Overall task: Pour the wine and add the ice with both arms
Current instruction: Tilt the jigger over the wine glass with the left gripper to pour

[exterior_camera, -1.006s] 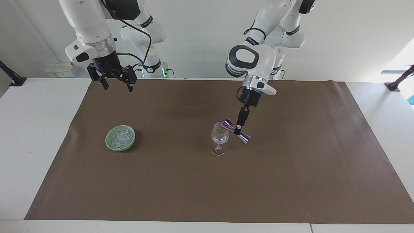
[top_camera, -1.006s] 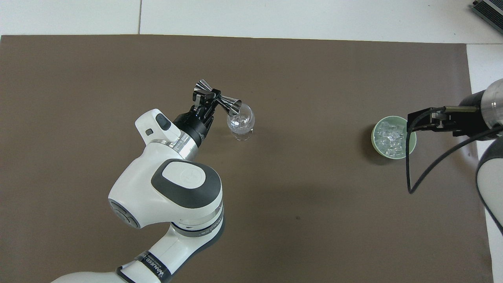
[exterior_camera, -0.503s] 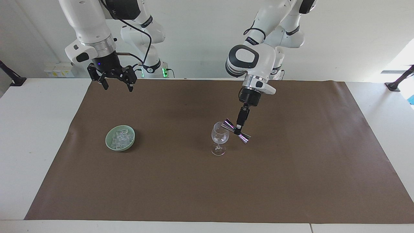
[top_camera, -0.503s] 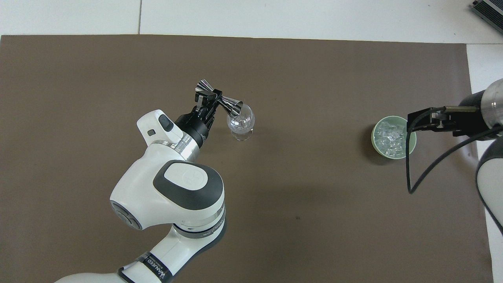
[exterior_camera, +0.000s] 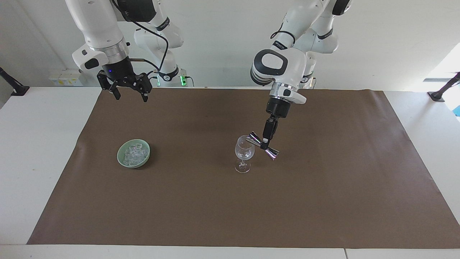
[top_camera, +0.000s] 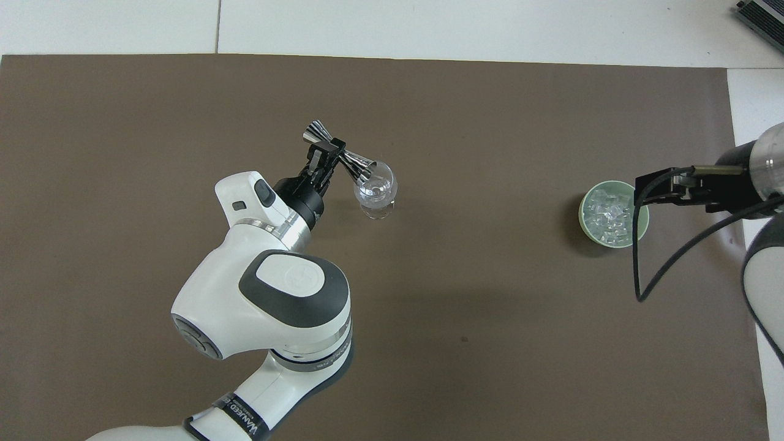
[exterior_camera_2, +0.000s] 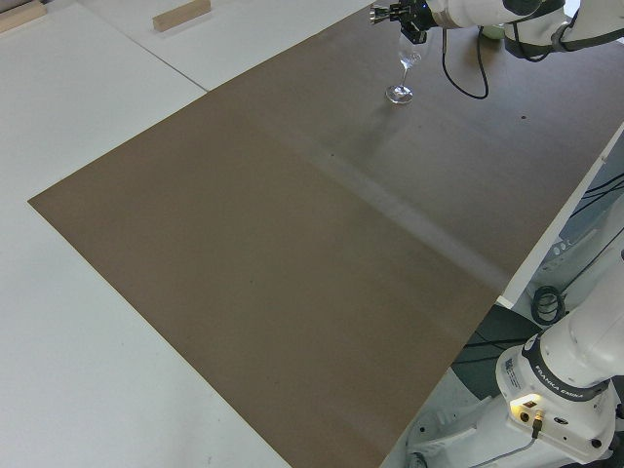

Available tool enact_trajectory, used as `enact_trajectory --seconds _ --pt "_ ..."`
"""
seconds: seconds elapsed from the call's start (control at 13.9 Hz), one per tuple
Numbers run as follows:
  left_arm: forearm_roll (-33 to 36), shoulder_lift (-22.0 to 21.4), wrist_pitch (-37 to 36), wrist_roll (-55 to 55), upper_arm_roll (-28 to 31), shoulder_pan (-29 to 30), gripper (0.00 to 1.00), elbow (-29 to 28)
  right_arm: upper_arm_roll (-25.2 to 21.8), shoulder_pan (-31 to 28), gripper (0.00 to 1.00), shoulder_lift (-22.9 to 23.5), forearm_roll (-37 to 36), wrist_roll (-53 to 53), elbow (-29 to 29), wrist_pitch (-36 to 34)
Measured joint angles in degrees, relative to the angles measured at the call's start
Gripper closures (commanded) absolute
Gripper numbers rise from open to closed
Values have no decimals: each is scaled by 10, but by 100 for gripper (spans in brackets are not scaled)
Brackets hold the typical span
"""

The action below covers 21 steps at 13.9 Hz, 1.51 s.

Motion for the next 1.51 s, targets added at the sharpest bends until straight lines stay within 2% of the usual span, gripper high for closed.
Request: enact_trajectory --seconds 1.51 --pt "14 4 3 50 0 0 100 17 0 0 0 0 0 0 0 0"
